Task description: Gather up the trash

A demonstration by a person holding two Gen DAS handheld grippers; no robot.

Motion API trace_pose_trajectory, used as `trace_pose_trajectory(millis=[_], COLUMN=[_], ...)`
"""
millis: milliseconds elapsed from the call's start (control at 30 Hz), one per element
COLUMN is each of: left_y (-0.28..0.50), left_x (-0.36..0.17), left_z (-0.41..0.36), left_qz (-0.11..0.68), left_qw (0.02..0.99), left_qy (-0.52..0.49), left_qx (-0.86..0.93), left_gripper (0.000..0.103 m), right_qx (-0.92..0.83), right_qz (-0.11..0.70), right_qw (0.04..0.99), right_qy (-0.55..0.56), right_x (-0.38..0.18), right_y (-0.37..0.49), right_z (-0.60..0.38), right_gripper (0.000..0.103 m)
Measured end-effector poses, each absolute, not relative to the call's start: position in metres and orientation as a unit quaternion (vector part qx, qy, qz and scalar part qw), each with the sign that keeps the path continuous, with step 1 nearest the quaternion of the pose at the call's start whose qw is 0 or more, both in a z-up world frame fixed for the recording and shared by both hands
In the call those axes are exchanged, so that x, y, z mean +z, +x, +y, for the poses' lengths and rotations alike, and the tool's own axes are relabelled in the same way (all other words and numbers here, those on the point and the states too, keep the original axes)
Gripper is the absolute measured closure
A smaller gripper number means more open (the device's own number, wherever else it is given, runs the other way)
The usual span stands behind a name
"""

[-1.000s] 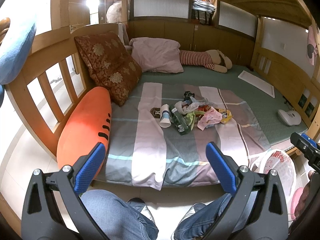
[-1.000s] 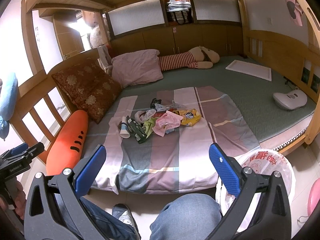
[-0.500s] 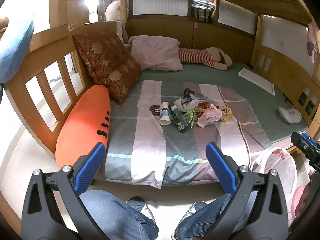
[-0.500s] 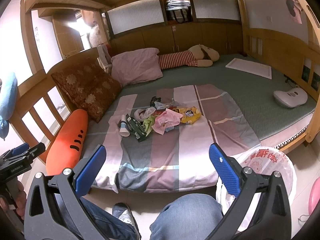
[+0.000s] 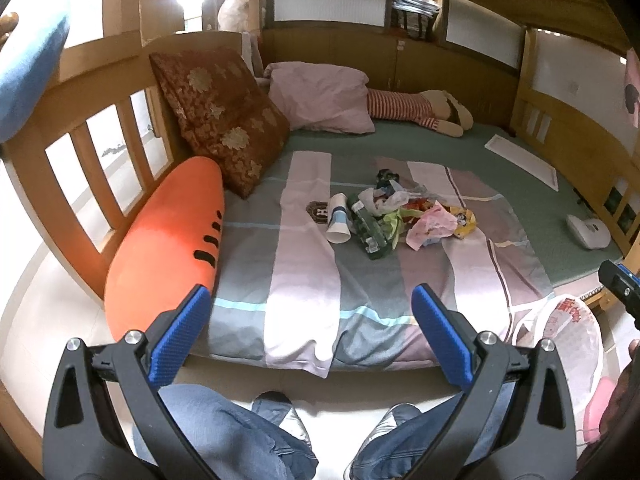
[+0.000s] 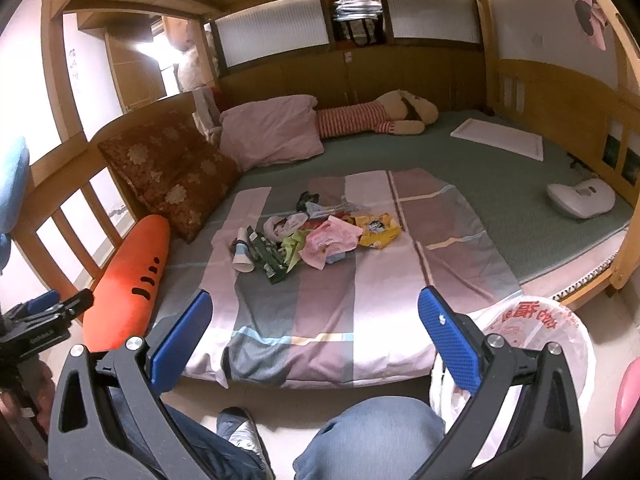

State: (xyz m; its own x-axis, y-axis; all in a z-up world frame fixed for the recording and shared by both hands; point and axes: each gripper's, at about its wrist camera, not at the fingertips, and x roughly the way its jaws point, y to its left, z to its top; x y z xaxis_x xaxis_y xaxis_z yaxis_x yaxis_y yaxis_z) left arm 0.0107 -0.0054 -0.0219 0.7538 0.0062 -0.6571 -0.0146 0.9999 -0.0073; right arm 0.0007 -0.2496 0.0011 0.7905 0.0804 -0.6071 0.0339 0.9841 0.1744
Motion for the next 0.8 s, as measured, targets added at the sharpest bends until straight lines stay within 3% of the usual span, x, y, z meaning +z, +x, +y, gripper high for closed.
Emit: trace_pose_trajectory(millis=[200, 400, 500, 633, 800], left_y=[0.022, 0.026, 0.034, 0.050, 0.103], left_x=[-0.030, -0.023, -0.028, -0.050, -0.079], left_z=[-0.007, 0.003, -0.002, -0.004, -0.025], left_qz=[0.350, 0.308, 0.285, 0.281, 0.351], left_qw=[0.937, 0.949, 0.958, 0.955, 0.930], left_qy=[0.011, -0.045, -0.012, -0.033, -0.031], left_qx=[0.008, -0.043, -0.035, -0.085, -0.099], left_gripper=[0.003, 0.003, 0.003, 0.003, 0.003], right_qx=[0.010, -0.014, -0.012, 0.010, 0.000], right_qz=[0.302, 0.165, 0.105, 0.209, 0.191], right_qw=[0.951, 0.986, 0.994, 0.977, 0.981], right_qy=[0.069, 0.009, -0.009, 0.037, 0.026], right_x=[0.006, 0.023, -0.005, -0.049, -0.041], right_y=[0.008, -0.003, 0.005, 0.055, 0.095], right_z=[-0.245, -0.233, -0.233, -0.241, -0.236], right_gripper=[0.002, 0.002, 0.002, 0.002, 0.002])
